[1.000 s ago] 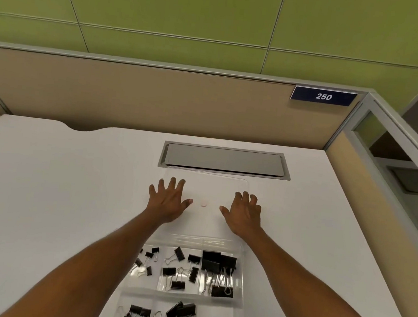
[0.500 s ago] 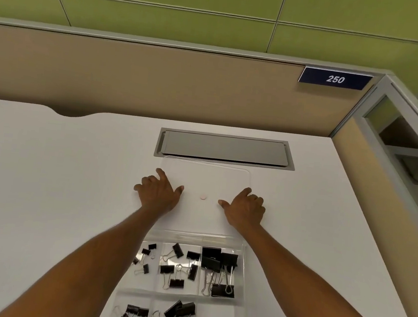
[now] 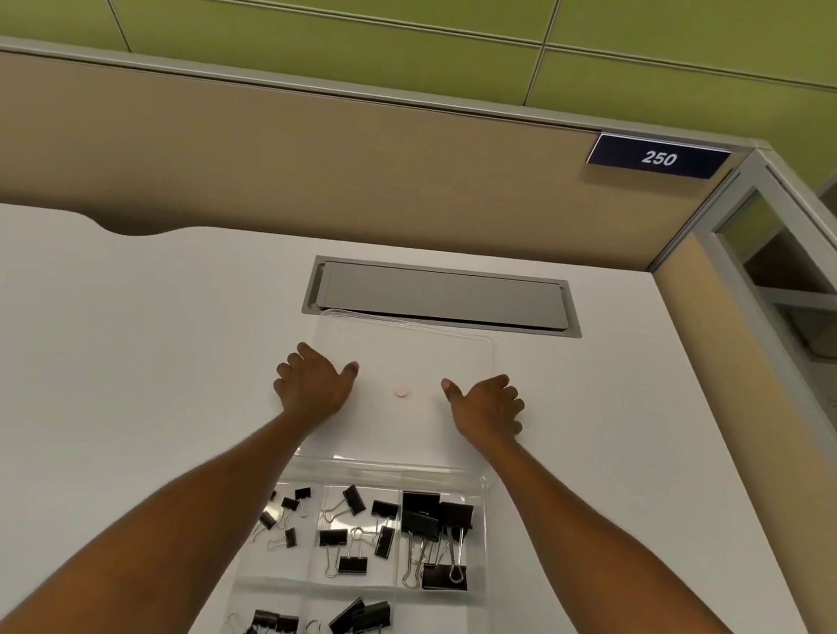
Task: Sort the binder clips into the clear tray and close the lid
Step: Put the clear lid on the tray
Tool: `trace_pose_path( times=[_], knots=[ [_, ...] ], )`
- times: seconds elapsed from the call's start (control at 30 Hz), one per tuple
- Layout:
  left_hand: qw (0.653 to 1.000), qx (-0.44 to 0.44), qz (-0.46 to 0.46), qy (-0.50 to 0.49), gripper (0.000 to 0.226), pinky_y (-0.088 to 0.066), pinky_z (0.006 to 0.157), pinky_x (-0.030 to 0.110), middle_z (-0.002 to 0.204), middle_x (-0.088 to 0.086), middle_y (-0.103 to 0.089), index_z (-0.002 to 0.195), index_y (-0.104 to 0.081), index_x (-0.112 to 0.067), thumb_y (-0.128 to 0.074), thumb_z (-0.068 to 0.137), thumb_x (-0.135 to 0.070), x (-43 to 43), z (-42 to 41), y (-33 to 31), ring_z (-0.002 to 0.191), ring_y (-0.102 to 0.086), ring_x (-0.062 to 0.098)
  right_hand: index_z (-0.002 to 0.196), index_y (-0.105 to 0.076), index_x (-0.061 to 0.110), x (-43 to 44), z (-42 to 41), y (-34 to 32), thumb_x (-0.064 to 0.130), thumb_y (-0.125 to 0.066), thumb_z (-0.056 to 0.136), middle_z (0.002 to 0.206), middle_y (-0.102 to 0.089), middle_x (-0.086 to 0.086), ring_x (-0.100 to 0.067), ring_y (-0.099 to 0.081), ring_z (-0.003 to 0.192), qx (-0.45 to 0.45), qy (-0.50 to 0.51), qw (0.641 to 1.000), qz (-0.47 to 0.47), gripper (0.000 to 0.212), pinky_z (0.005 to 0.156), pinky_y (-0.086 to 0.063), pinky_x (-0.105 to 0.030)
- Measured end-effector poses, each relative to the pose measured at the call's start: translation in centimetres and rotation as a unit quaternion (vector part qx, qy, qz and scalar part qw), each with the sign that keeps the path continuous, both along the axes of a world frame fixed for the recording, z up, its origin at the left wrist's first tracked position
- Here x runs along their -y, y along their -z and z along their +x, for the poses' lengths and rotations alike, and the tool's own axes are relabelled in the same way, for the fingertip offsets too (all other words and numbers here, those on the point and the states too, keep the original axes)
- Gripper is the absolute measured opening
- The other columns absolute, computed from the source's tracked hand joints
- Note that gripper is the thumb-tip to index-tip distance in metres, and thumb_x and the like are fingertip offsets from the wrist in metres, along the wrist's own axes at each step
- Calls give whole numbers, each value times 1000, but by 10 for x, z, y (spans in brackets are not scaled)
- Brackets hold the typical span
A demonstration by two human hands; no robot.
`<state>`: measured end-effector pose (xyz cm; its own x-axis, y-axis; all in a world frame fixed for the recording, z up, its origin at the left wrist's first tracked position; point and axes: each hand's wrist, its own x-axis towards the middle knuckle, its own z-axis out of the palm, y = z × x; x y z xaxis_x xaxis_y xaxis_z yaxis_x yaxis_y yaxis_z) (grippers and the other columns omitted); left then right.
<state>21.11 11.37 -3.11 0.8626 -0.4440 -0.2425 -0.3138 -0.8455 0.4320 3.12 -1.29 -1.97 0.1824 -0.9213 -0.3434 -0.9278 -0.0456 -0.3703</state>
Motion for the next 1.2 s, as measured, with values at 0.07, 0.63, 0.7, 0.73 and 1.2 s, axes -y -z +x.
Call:
trace_pose_path(
  times=[0.07,0.63,0.7,0.73,1.2],
  knots=[
    [998,-28,-39,-30,86,-33,99,51,133,23,-42,133,-27,4,-59,80,-56,1,4,-4,123,-36,40,138,-24,-1,1,-2,-5,64,-55,80,136,-39,-19,-36,-35,127,18,12,1000,-4,92,95,-38,-53],
    [904,-142,-383,-127,61,-37,98,51,91,9,-58,80,-51,-15,-12,93,-60,-32,13,-75,100,-52,36,127,-46,4,-19,-17,-77,60,-20,93,132,-44,-21,-38,-44,119,247,129,960,-13,70,99,-40,-52],
    [866,-216,-426,-149,70,-34,101,46,72,5,-57,64,-49,-17,-5,91,-64,-40,11,-84,84,-53,28,128,-47,7,-25,-21,-83,65,-14,92,135,-45,-17,-37,-44,122,314,176,933,30,76,100,-39,-51],
    [846,-247,-446,-157,74,-33,101,43,68,6,-58,61,-50,-15,-3,91,-63,-45,11,-89,78,-51,24,131,-47,9,-27,-24,-86,68,-12,90,136,-47,-14,-35,-45,123,353,199,912,57,79,102,-38,-50],
    [788,-472,-396,-13,17,-25,57,28,68,2,-48,60,-42,-21,-42,75,-11,-140,13,-149,53,-39,14,80,-62,5,-72,-90,-133,8,-39,89,78,-57,-9,-18,-49,74,604,173,741,237,24,77,-41,-25]
  ],
)
